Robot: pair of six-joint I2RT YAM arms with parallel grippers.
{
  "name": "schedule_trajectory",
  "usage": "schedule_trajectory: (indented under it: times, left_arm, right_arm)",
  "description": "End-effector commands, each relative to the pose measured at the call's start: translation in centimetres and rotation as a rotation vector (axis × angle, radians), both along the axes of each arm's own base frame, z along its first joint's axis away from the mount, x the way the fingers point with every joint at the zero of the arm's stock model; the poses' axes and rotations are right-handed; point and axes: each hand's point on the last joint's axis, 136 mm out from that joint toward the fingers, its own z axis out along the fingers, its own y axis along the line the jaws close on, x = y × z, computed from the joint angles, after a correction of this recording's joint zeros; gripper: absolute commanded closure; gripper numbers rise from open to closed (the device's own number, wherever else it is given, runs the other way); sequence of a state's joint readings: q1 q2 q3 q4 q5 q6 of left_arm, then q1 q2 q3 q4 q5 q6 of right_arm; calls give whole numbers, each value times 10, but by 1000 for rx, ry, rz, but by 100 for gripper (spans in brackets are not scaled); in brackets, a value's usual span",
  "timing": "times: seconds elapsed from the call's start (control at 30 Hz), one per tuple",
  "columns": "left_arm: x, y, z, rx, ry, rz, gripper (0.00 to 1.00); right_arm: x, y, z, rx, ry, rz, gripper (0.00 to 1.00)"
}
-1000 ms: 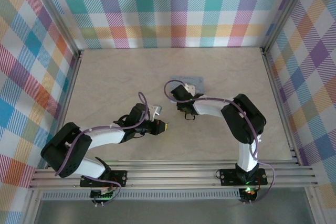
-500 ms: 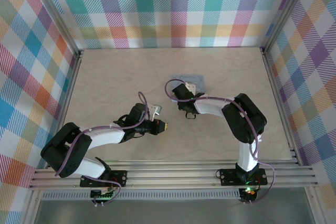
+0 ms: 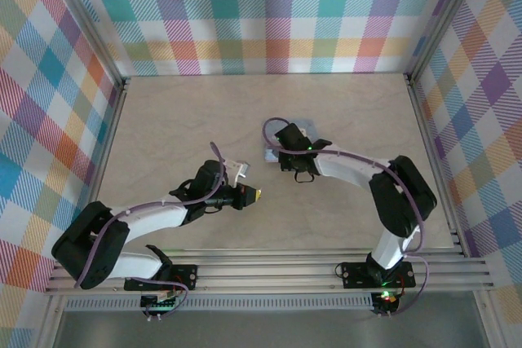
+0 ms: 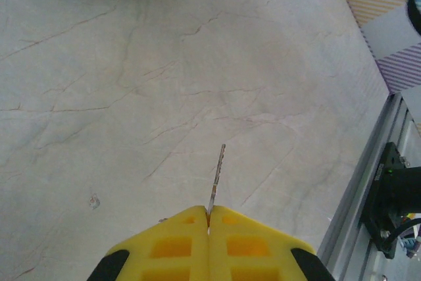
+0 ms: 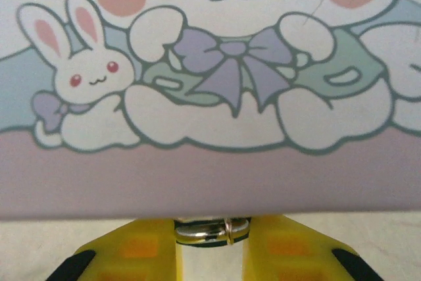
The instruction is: Unlock a padlock with a key
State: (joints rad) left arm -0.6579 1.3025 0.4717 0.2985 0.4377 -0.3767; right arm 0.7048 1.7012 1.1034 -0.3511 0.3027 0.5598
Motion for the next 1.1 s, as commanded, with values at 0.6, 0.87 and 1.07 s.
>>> schedule_trajectory:
  times: [0.6,0.87,1.07]
  left_arm:
    - [-22,-54,58,-136,-273,-165,100]
    - [-20,-74,52,-190,-295,-153,100]
    - [-18,-85,40,-217,-310,-165,100]
  right_arm:
    - [-73,-11,78,250,263,60,100]
    - [-76,-17,77,333,377,35,100]
    - [-73,-18,75,359,410,32,100]
